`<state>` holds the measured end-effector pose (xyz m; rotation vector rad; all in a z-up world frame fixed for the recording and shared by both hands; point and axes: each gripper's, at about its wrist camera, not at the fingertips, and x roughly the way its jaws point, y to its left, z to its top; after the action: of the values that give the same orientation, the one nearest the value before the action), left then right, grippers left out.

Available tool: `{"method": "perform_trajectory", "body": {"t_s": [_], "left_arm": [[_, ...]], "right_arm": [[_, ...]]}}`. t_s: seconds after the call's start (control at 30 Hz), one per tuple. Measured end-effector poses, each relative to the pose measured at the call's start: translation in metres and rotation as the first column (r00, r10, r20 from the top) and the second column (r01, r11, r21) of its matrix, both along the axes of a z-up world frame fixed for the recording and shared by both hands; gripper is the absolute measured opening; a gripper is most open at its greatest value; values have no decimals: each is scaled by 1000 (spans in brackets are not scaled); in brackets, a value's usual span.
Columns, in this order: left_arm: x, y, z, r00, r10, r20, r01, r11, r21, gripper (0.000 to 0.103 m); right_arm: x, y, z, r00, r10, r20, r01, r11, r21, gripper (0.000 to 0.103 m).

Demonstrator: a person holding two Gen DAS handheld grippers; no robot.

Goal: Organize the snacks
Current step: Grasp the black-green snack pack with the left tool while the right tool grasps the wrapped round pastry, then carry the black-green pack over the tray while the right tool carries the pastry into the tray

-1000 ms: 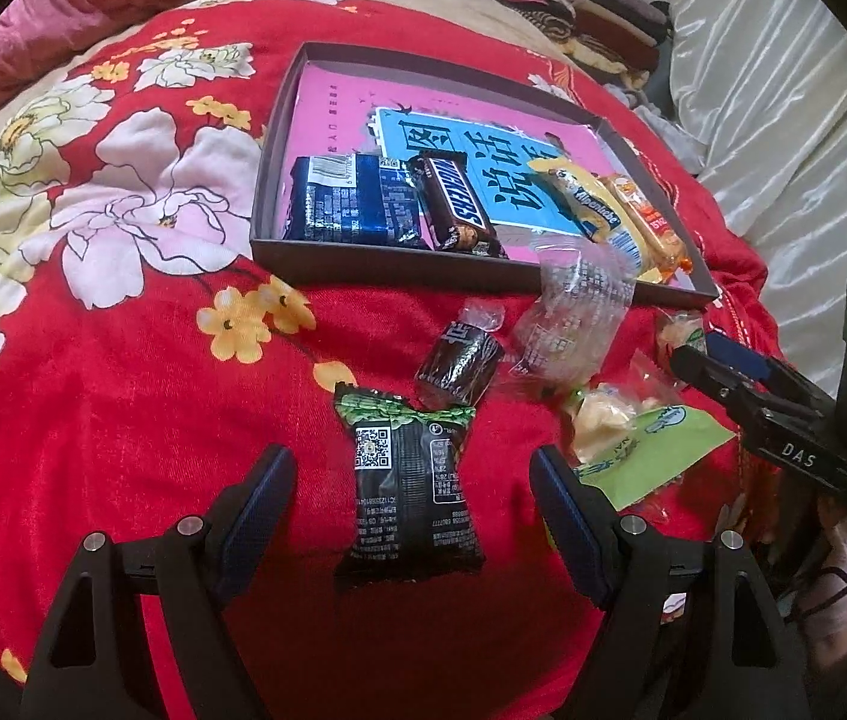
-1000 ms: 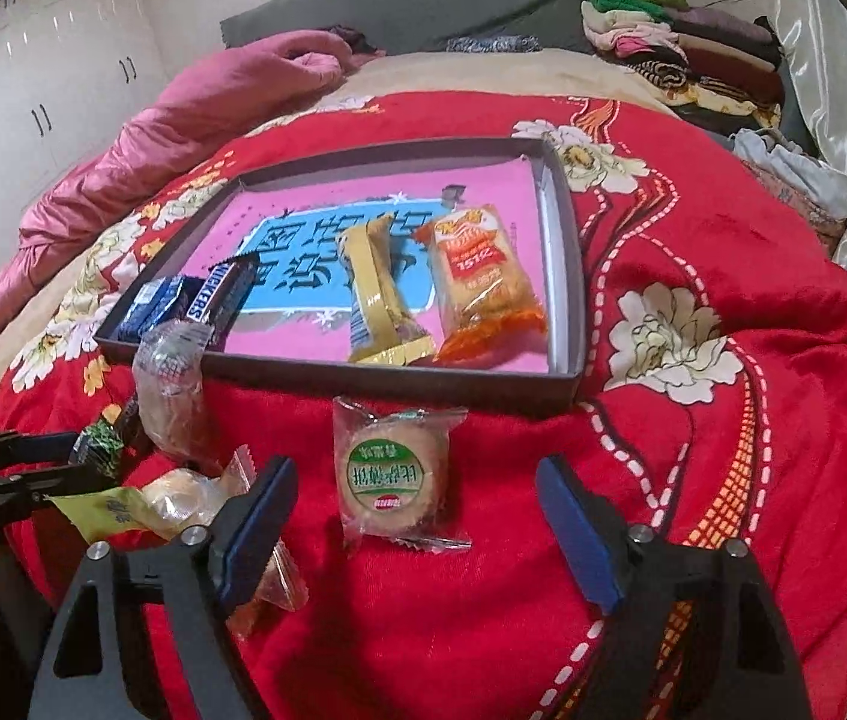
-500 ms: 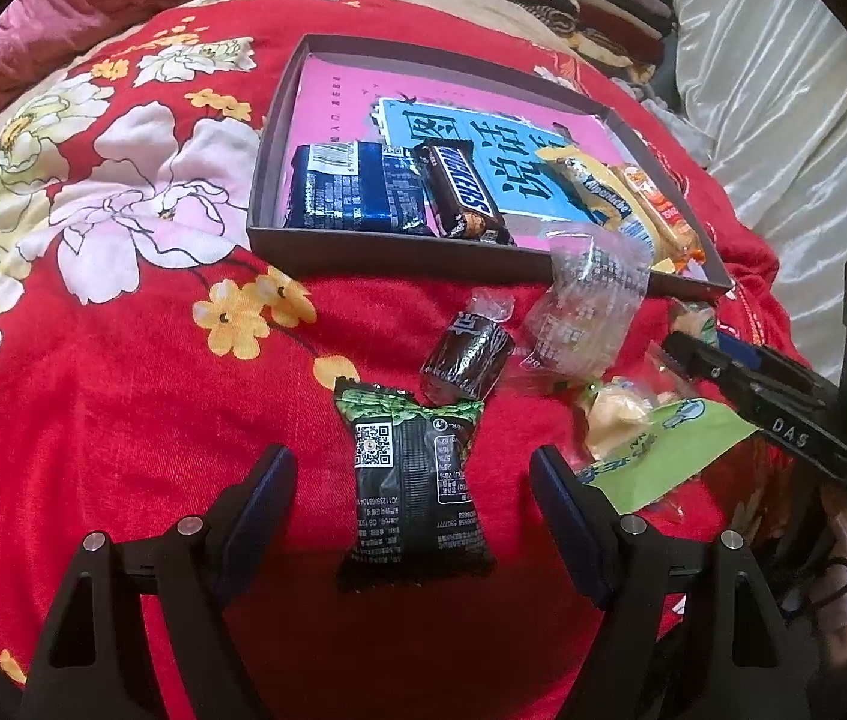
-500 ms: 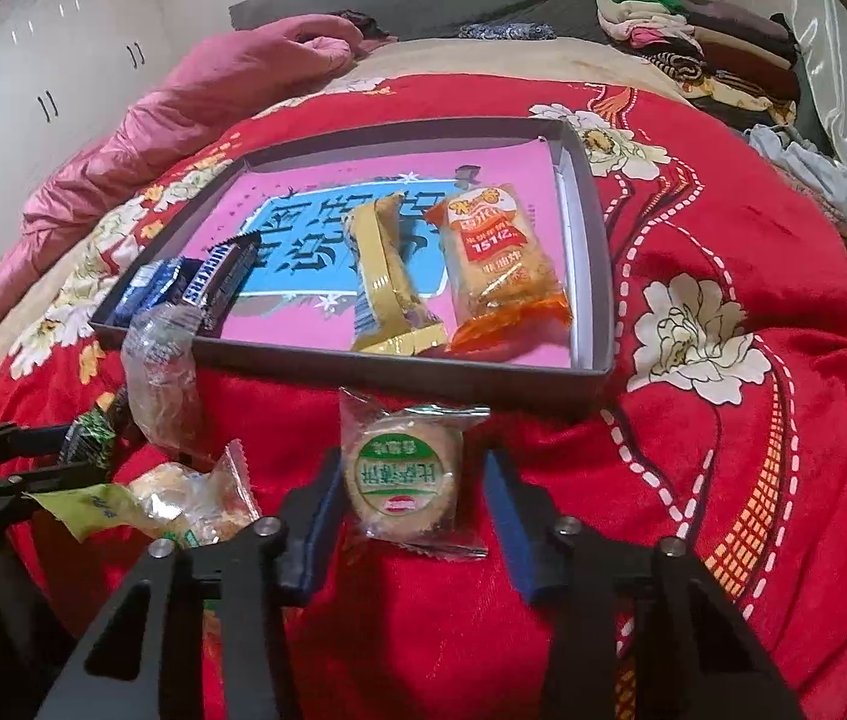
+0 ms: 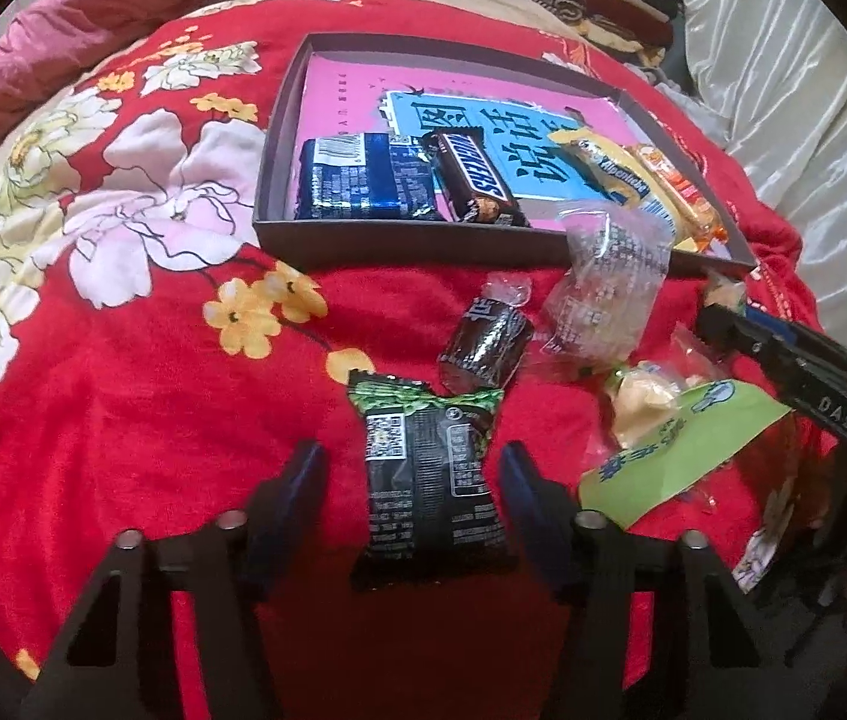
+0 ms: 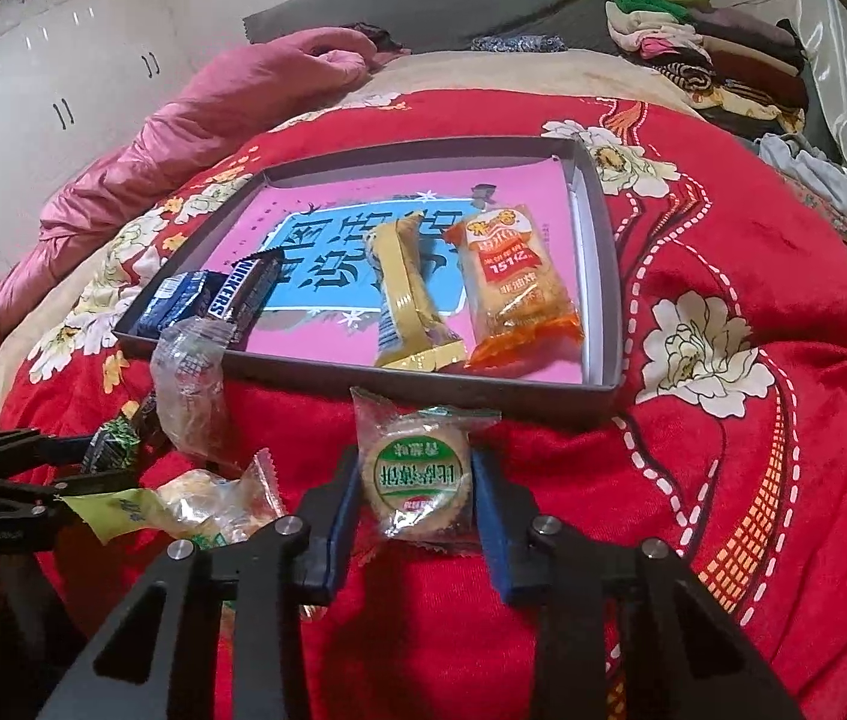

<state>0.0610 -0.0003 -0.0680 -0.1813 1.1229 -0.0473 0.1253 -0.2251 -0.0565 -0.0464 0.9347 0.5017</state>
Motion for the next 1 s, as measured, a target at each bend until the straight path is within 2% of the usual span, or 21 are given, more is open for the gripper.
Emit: {"method": "perform_trajectory", "body": {"t_s": [0.1,0.13,0.47,1.0], "left_arm": [[-1,0,0,1000,-2,0,2,1000,-12,47],[-1,0,0,1000,-7,0,7,1000,-18,39],[-2,10,11,999,18,27,-15,994,-104,36],[-6,16,45,991,39,126,-24,993,-117,35]], "right_arm": [[-2,0,3,1000,2,10,-3,1000,10,35],[-2,0,4,1000,3,14,-3,1000,12,35],[-5,-2,15,999,16,52,-20,997,70,35],[-9,-2,28,993,36,109,-48,992,115,35]]}}
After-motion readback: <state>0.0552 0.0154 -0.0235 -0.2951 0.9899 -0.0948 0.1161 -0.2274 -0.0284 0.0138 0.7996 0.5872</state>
